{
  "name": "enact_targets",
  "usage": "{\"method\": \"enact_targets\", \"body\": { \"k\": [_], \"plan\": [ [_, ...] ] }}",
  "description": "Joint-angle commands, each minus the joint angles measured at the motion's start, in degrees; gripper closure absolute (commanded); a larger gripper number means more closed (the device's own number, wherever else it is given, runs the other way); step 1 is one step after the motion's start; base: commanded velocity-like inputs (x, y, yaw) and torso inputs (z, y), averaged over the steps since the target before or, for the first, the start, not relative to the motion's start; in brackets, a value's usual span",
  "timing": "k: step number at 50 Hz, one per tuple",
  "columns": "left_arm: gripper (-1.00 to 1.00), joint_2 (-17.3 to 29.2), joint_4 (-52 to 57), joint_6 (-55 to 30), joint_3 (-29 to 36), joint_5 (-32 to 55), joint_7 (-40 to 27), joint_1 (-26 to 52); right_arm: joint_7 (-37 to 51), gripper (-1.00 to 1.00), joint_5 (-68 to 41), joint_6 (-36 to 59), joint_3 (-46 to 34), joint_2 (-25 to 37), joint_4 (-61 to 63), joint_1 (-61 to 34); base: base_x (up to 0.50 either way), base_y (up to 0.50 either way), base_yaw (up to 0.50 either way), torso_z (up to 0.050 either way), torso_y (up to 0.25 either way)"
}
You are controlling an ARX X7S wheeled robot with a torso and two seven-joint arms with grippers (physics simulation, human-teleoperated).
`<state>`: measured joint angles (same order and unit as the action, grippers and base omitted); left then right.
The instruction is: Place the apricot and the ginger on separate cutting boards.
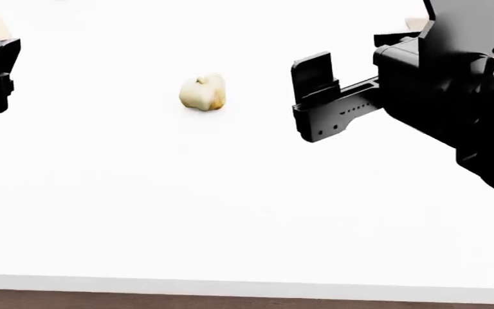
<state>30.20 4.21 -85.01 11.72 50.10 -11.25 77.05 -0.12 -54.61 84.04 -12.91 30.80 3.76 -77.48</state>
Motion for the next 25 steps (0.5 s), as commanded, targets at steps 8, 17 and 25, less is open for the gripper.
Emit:
{"method": "enact_targets", "body": {
  "k": [8,17,25],
  "plan": [
    [1.0,1.01,-0.92,0.59,1.32,1.5,-0.35,0.19,-0.81,-1.0,-1.69,-0.91,-2.96,0.43,-0.76,2.62,0.27,0.01,0.0,0.0,0.0],
    [1.0,1.19,-0.65,0.54,1.15,2.37,-0.97,-0.12,0.29,-1.0,-2.68,-2.62,-1.06,0.5,-0.4,6.26,0.34,0.06,0.0,0.0,0.0],
    [1.0,0.91,-0.98,1.57,1.93,2.49,-1.24,-1.28,0.2,-1.0,-2.45,-3.83,-1.05,1.15,-1.01,6.88,0.34,0.02,0.0,0.0,0.002]
  ]
}}
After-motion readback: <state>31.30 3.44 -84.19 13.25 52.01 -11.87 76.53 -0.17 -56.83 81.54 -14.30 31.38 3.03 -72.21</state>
